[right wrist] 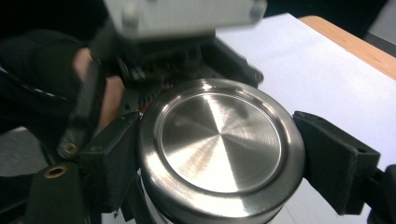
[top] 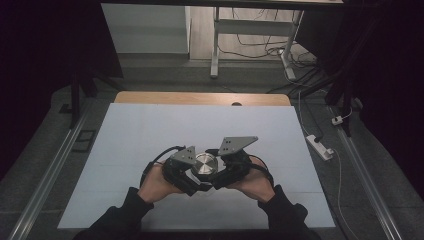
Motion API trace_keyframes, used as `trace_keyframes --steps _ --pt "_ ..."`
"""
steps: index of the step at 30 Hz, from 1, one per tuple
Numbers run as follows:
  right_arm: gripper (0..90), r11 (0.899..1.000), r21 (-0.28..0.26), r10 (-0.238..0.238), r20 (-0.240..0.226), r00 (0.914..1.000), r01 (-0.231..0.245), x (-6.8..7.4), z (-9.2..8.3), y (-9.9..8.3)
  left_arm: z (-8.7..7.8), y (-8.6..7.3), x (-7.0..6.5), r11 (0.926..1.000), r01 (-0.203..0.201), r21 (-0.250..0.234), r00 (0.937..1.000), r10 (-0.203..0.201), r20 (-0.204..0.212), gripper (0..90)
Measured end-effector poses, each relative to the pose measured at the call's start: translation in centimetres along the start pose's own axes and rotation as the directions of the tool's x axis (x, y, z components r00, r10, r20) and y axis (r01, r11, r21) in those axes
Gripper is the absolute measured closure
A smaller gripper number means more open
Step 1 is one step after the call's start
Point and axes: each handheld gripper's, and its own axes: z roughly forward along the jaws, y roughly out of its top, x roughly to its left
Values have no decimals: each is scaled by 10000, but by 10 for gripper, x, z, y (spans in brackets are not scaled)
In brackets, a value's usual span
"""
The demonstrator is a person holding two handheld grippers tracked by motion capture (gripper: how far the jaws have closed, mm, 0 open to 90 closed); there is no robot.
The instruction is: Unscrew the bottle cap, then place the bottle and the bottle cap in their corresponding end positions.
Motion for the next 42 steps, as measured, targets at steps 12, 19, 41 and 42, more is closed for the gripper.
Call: trace_keyframes --steps 12,19,41,42 --pt "183 10000 60 -74 283 9996 73 -3 -4 -1 1 -2 3 9997 233 -8 9984 -233 -506 156" --pt "183 10000 13 -18 380 9993 18 -4 -8 -2 -3 -6 9 9980 611 -142 9930 -622 -1002 156" --pt "182 10000 -71 27 433 9991 -24 3 -11 -7 -14 -14 25 9909 1255 -479 9725 -1325 -1915 157" --pt "182 9999 -120 26 487 9988 -20 4 -12 -8 -14 -15 26 9910 1255 -465 9719 -1322 -1948 157"
